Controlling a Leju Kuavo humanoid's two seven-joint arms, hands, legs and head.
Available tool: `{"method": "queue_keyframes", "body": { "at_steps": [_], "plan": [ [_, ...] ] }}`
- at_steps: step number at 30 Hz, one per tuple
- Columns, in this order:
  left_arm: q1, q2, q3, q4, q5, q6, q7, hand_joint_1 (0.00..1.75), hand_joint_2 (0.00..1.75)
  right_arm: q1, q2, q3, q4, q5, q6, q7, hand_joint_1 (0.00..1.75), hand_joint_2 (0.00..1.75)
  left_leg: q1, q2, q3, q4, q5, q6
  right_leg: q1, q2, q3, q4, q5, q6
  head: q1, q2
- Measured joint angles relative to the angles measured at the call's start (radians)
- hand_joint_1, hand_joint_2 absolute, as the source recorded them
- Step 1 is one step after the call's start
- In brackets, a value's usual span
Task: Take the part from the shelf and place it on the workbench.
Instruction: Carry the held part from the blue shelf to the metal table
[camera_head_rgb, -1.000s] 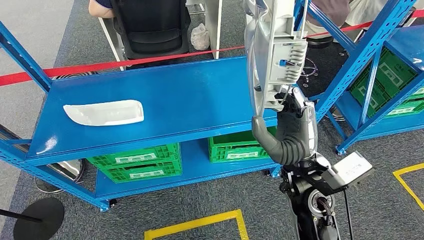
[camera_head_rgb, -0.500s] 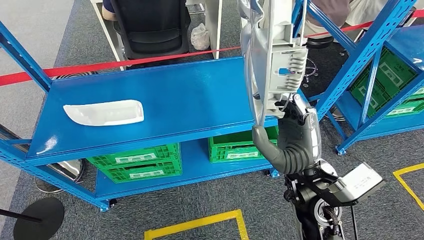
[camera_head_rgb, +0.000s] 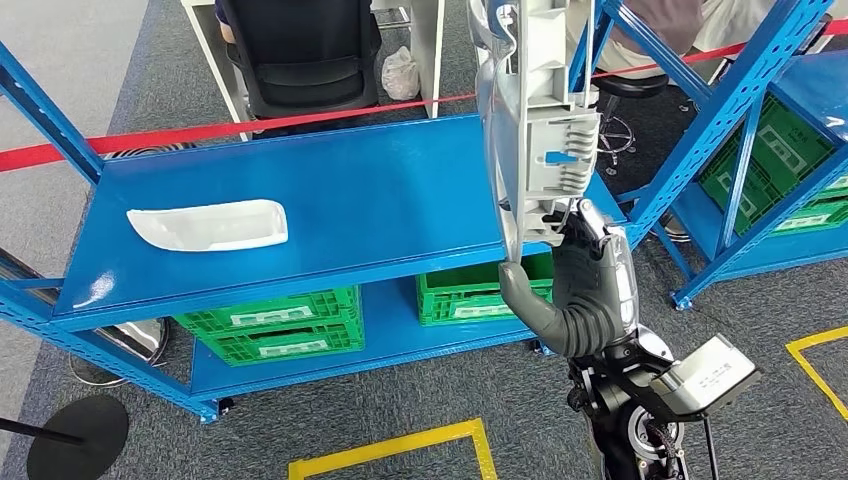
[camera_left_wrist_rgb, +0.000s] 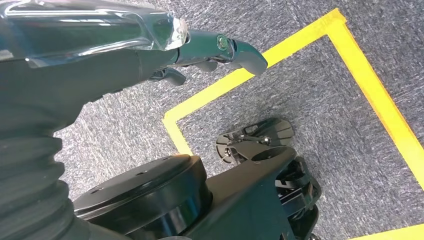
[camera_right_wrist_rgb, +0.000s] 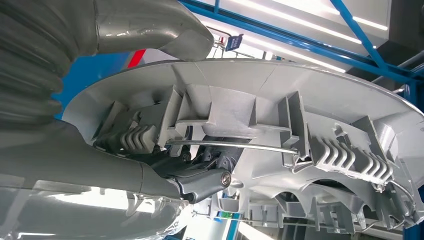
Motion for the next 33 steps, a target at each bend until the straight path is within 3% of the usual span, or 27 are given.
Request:
{"method": "queue_keyframes", "body": {
  "at_steps": [3,5,7,8,10,11,12,13,14,16,17,18,21,22,24,26,27,28,29,31,33],
  "plan": [
    [0.0,0.001,0.006,0.0,-0.003,-0.003,0.004,0.0,1.75,0.003,0.001,0.0,-0.001,0.0,0.004,0.0,1.75,1.75,-0.005,0.0,0.0,0.003,-0.002,0.006,-0.005,0.0,0.001,-0.001,0.001,0.005,0.0,0.0],
    [0.0,0.002,0.007,0.0,-0.01,-0.007,0.009,0.0,1.75,0.008,0.002,0.0,-0.004,0.0,0.007,0.0,1.75,1.75,-0.01,0.0,0.002,0.002,-0.001,0.019,-0.012,0.0,0.004,-0.003,0.002,0.016,0.0,0.0],
    [-0.001,0.002,0.007,-0.001,-0.016,-0.01,0.011,0.0,1.75,0.015,0.003,0.0,-0.009,0.001,0.008,0.0,1.75,1.75,-0.008,0.003,0.007,-0.007,0.006,0.032,-0.015,0.0,-0.003,0.02,-0.022,0.022,0.001,0.0],
    [-0.001,0.002,0.007,-0.001,-0.017,-0.011,0.011,0.0,1.75,0.019,0.003,0.0,-0.012,0.003,0.008,-0.001,1.75,1.75,-0.006,0.005,0.009,-0.012,0.01,0.037,-0.015,-0.001,-0.018,0.062,-0.053,0.024,0.002,0.0],
    [-0.001,0.001,0.007,-0.001,-0.02,-0.011,0.013,0.0,1.75,0.031,0.003,0.0,-0.016,0.011,0.009,-0.003,1.75,1.75,-0.006,0.007,0.008,-0.013,0.012,0.04,-0.015,-0.001,-0.068,0.198,-0.131,0.026,0.004,0.0],
    [0.0,0.001,0.007,-0.001,-0.021,-0.011,0.015,0.0,1.75,0.039,0.003,0.0,-0.017,0.015,0.009,-0.004,1.75,1.75,-0.006,0.007,0.007,-0.013,0.013,0.04,-0.015,-0.001,-0.091,0.262,-0.158,0.027,0.004,0.0],
    [0.0,0.0,0.007,-0.001,-0.023,-0.011,0.016,0.0,1.75,0.047,0.004,0.0,-0.018,0.019,0.01,-0.005,1.75,1.75,-0.006,0.007,0.006,-0.013,0.014,0.04,-0.015,-0.001,-0.099,0.295,-0.166,0.028,0.004,0.0],
    [0.0,0.0,0.007,-0.001,-0.024,-0.011,0.017,0.0,1.75,0.053,0.004,0.0,-0.019,0.022,0.011,-0.005,1.75,1.75,-0.006,0.007,0.006,-0.012,0.015,0.039,-0.016,-0.001,-0.088,0.288,-0.155,0.028,0.004,0.0],
    [0.0,0.0,0.007,-0.001,-0.025,-0.011,0.018,0.0,1.75,0.057,0.005,0.0,-0.019,0.025,0.013,-0.006,1.75,1.75,-0.005,0.007,0.005,-0.011,0.016,0.037,-0.017,-0.002,-0.056,0.237,-0.128,0.028,0.004,0.0],
    [0.0,0.0,0.007,-0.001,-0.026,-0.011,0.019,0.0,1.75,0.059,0.008,0.0,-0.021,0.03,0.017,-0.006,1.75,1.75,-0.004,0.005,0.0,-0.004,0.017,0.028,-0.019,-0.002,0.031,0.088,-0.076,0.027,0.004,0.0],
    [-0.001,0.0,0.007,-0.001,-0.026,-0.011,0.019,0.0,1.75,0.06,0.01,0.0,-0.023,0.031,0.018,-0.007,1.75,1.75,-0.005,0.004,-0.003,0.0,0.019,0.022,-0.019,0.0,0.058,0.039,-0.06,0.024,0.004,0.0],
    [-0.001,0.0,0.007,-0.001,-0.026,-0.012,0.019,0.0,1.75,0.061,0.011,0.0,-0.025,0.031,0.019,-0.008,1.75,1.75,-0.006,0.003,-0.006,0.004,0.021,0.016,-0.017,0.002,0.07,0.015,-0.056,0.02,0.003,0.0],
    [0.0,0.001,0.007,-0.001,-0.026,-0.012,0.019,0.0,1.75,0.063,0.017,-0.001,-0.028,0.031,0.019,-0.009,1.75,1.75,-0.005,0.001,-0.017,0.007,0.027,-0.006,-0.015,0.003,0.054,0.016,-0.049,-0.002,0.002,0.0],
    [0.0,0.001,0.007,-0.001,-0.026,-0.012,0.019,0.0,1.75,0.063,0.019,-0.001,-0.029,0.031,0.019,-0.009,1.75,1.75,-0.004,0.002,-0.024,0.019,0.012,-0.012,-0.017,0.002,0.046,0.016,-0.042,-0.012,0.001,0.0],
    [0.0,0.001,0.007,-0.001,-0.028,-0.012,0.019,0.0,1.75,0.063,0.024,-0.002,-0.031,0.031,0.019,-0.009,1.75,1.75,-0.001,0.005,-0.053,0.099,-0.064,-0.02,-0.019,-0.003,0.03,0.015,-0.028,-0.026,-0.002,0.0],
    [0.0,0.001,0.007,-0.001,-0.032,-0.012,0.019,0.0,1.75,0.064,0.027,-0.003,-0.033,0.032,0.02,-0.009,1.75,1.75,0.0,0.006,-0.09,0.23,-0.146,-0.024,-0.016,-0.007,0.011,0.016,-0.013,-0.031,-0.003,0.0],
    [0.0,0.001,0.007,-0.001,-0.034,-0.012,0.019,0.0,1.75,0.065,0.029,-0.004,-0.033,0.032,0.02,-0.009,1.75,1.75,0.0,0.006,-0.097,0.275,-0.163,-0.025,-0.015,-0.008,0.001,0.016,-0.006,-0.031,-0.003,0.0],
    [0.0,0.001,0.007,-0.001,-0.036,-0.012,0.019,0.0,1.75,0.065,0.029,-0.004,-0.034,0.032,0.022,-0.009,1.75,1.75,0.0,0.006,-0.087,0.285,-0.158,-0.024,-0.014,-0.009,-0.008,0.017,0.001,-0.03,-0.003,0.0],
    [0.0,0.001,0.007,-0.001,-0.037,-0.012,0.019,0.0,1.75,0.066,0.03,-0.005,-0.034,0.032,0.024,-0.009,1.75,1.75,0.0,0.006,-0.056,0.254,-0.137,-0.022,-0.014,-0.009,-0.016,0.017,0.008,-0.028,-0.003,0.0],
    [-0.002,0.001,0.007,-0.003,-0.038,-0.012,0.019,0.0,1.75,0.068,0.031,-0.006,-0.037,0.033,0.027,-0.009,1.75,1.75,-0.001,0.006,0.046,0.109,-0.091,-0.015,-0.013,-0.009,-0.026,0.017,0.02,-0.023,-0.003,0.0],
    [-0.005,0.003,0.007,-0.004,-0.038,-0.012,0.019,0.0,1.75,0.069,0.032,-0.006,-0.041,0.03,0.03,-0.008,1.75,1.75,-0.007,0.004,0.121,-0.007,-0.078,-0.007,-0.012,-0.009,-0.031,0.016,0.031,-0.012,-0.002,0.0]
  ]
}}
